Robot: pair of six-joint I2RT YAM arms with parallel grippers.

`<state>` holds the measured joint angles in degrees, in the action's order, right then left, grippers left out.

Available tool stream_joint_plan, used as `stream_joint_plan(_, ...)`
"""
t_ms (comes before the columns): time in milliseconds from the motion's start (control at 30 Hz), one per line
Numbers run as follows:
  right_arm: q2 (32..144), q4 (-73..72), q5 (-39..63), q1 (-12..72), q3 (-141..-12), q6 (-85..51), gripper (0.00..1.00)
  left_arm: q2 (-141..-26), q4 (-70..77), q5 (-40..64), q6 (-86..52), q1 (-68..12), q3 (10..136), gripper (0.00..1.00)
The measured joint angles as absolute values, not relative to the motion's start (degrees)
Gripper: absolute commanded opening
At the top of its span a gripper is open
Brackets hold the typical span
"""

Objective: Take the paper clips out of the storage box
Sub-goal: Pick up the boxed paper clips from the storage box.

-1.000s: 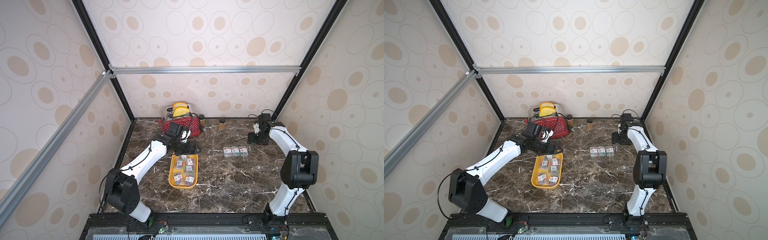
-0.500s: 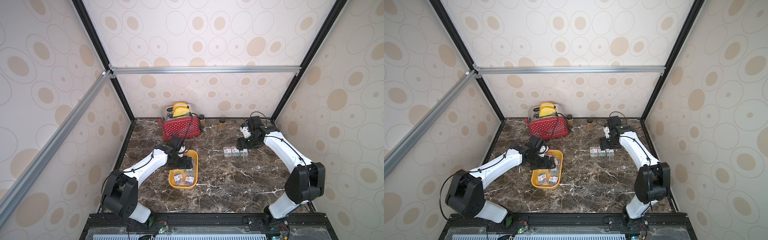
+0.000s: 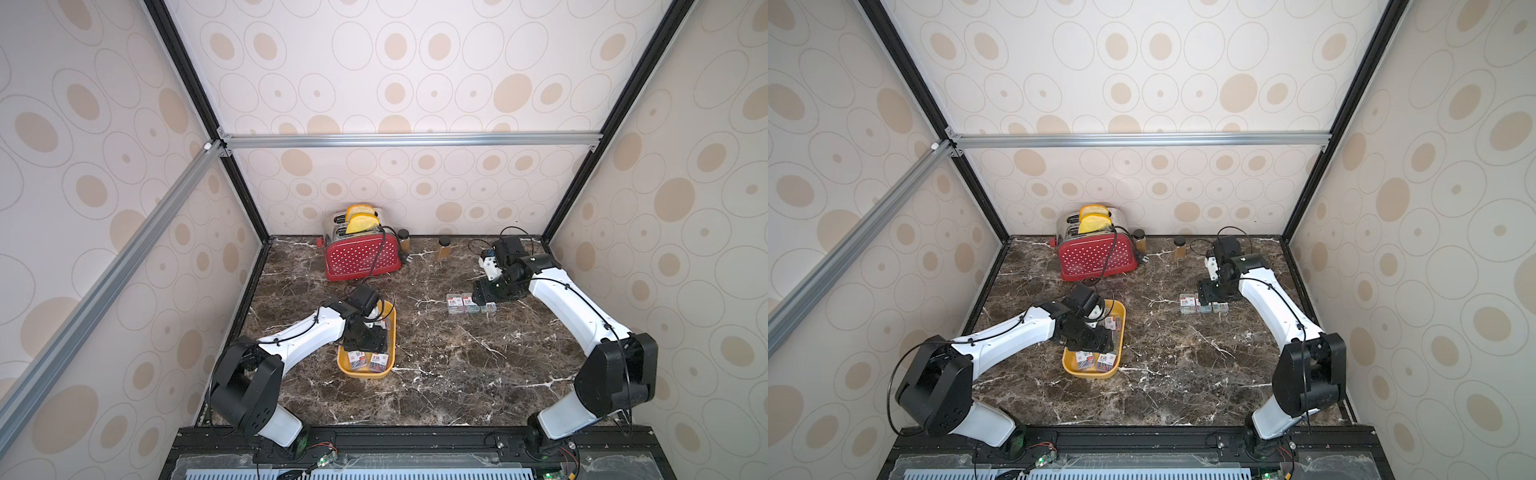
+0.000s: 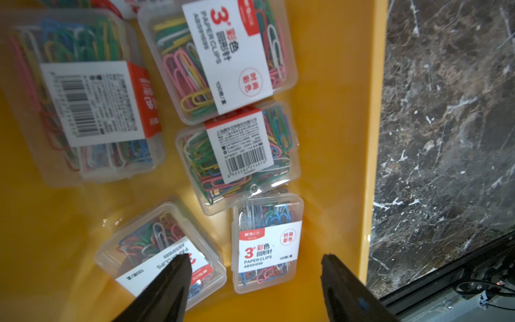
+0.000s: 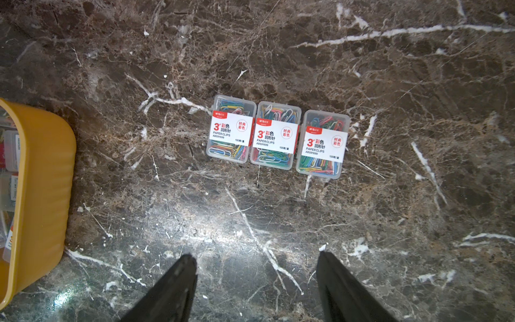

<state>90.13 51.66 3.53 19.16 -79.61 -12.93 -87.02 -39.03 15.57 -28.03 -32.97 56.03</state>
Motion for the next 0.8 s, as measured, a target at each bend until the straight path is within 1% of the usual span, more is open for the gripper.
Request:
stream_joint_plan(233, 89.8, 51.7, 3.3, 19.6, -79.4, -13.1, 0.73, -89.0, -37.1, 16.2, -27.8, -34.8, 55.1, 0.75)
stream_joint_plan(467, 89.8, 51.7, 3.1, 20.2, -79.1, -13.3, 0.73, -90.8, -36.5, 16.5, -27.2, -35.0, 53.7, 0.82)
stream_joint_plan(567, 89.8, 51.7, 3.0, 20.6, -79.1, -13.4, 0.73, -91.5, -35.6, 16.5, -26.9, -35.3, 53.7, 0.83)
stream_joint_plan(700, 89.8, 51.7, 2.9, 21.2, -79.1, -13.7, 0.73, -92.5, -34.7, 16.4, -26.9, -35.3, 53.7, 0.8)
stream_joint_plan(800, 89.8, 51.7, 2.8, 21.6, -79.1, -14.0, 0.73, -93.4, -34.3, 16.2, -27.0, -35.4, 53.7, 0.73)
